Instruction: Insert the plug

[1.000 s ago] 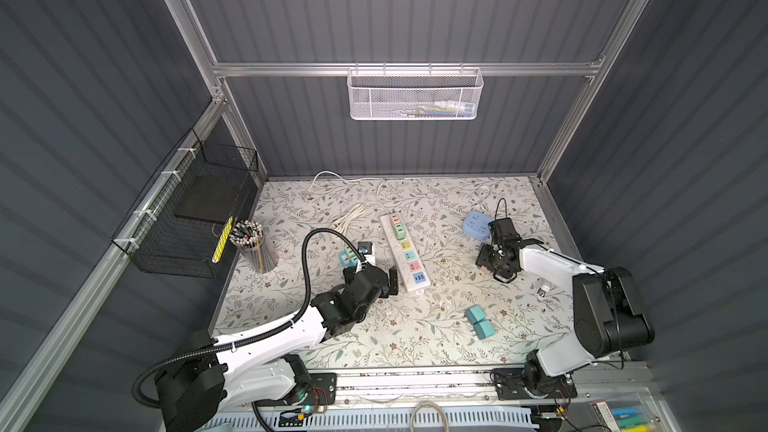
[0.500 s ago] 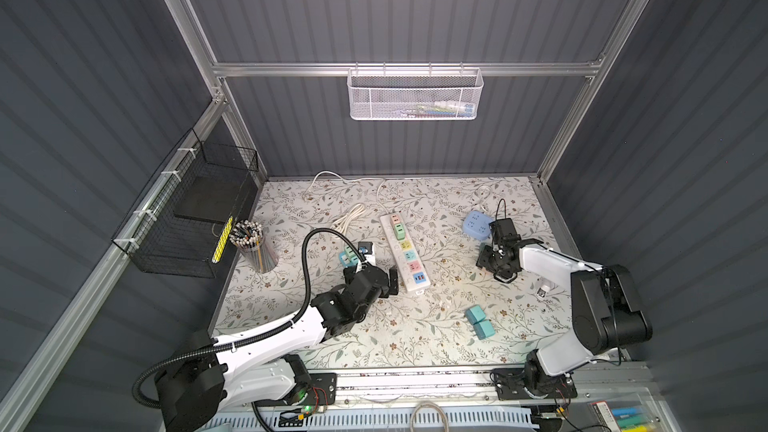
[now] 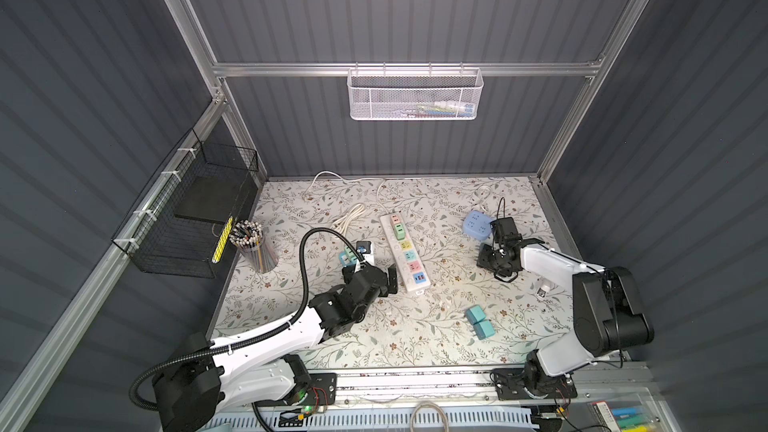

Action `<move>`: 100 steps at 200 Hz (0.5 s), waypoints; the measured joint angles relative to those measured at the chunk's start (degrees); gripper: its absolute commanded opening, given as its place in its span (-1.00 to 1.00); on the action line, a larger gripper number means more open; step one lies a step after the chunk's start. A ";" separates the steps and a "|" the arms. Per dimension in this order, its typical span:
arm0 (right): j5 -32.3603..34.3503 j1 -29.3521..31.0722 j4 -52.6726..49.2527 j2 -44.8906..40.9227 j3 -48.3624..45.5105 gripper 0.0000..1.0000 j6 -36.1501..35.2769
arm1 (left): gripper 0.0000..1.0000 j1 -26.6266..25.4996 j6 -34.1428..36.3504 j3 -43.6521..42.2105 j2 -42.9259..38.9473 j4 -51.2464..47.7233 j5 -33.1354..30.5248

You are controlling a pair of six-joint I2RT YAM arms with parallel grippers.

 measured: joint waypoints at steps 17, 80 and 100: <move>-0.11 1.31 -0.57 -1.70 -0.20 -0.10 -0.35 | 1.00 0.07 0.31 0.00 0.00 -0.04 -0.42; 1.01 23.30 -4.68 -9.60 -0.22 -0.11 -2.47 | 1.00 2.95 1.51 0.00 -3.67 -4.94 -3.26; 1.16 31.32 -4.76 -10.27 -0.83 -0.12 -3.02 | 1.00 3.91 2.69 0.00 -4.81 -6.34 -1.22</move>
